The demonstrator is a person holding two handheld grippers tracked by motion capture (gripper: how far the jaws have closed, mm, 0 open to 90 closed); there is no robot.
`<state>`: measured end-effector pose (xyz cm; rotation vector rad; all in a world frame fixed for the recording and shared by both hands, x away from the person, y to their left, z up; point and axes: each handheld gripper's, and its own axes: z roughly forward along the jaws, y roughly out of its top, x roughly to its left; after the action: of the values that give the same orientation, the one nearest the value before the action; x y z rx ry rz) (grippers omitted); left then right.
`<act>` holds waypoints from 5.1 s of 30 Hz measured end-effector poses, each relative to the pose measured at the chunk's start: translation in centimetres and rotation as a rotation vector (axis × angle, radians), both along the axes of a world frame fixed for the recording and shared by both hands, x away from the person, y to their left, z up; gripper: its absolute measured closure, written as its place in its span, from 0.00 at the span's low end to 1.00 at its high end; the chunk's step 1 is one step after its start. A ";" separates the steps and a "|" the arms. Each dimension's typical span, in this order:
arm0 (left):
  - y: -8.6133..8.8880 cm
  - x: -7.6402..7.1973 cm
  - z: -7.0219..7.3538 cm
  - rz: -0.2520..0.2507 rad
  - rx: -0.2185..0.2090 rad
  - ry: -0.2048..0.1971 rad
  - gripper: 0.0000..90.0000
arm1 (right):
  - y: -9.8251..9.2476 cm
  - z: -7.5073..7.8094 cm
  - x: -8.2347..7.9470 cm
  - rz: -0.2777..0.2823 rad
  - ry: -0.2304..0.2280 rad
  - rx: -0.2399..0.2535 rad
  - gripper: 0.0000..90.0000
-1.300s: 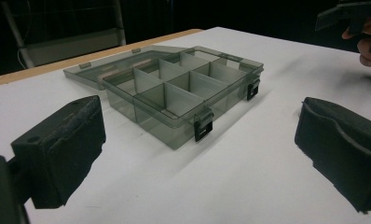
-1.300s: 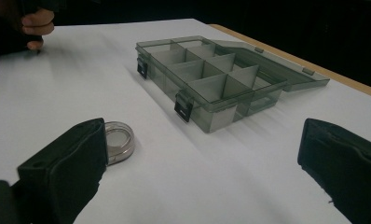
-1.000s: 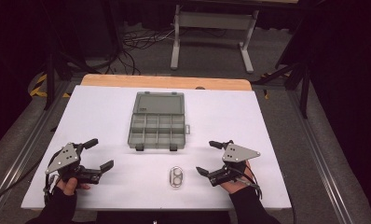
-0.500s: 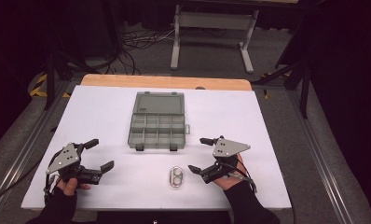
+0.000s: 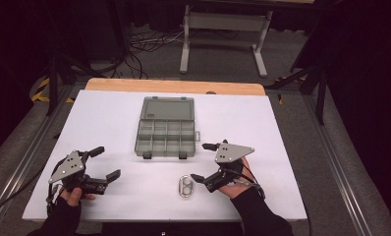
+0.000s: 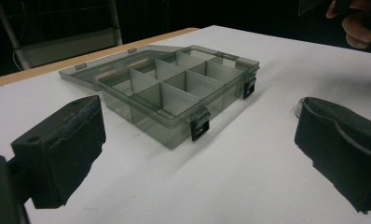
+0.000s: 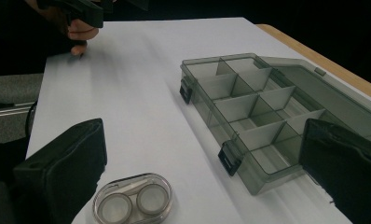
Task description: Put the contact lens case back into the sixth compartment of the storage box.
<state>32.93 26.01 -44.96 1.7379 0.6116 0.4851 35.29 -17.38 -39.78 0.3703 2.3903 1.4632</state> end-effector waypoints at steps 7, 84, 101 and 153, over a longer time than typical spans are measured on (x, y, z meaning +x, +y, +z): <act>-0.1 0.0 -0.1 -0.003 -0.002 0.007 0.03 | 1.4 -0.4 0.4 0.043 0.021 -0.025 0.01; -0.2 0.1 -0.1 -0.007 0.003 0.001 0.03 | 5.3 -3.7 0.9 0.265 0.227 -0.511 0.15; -0.2 0.0 -0.1 -0.009 -0.003 0.003 0.03 | 5.9 -4.4 1.0 0.283 0.202 -0.575 0.29; -0.2 0.0 -0.1 -0.010 -0.003 0.003 0.03 | 4.5 -1.1 0.7 0.223 0.065 -0.411 0.29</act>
<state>32.94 25.80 -45.05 1.7388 0.6053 0.4747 36.04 -12.85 -40.90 0.0536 2.7729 1.0081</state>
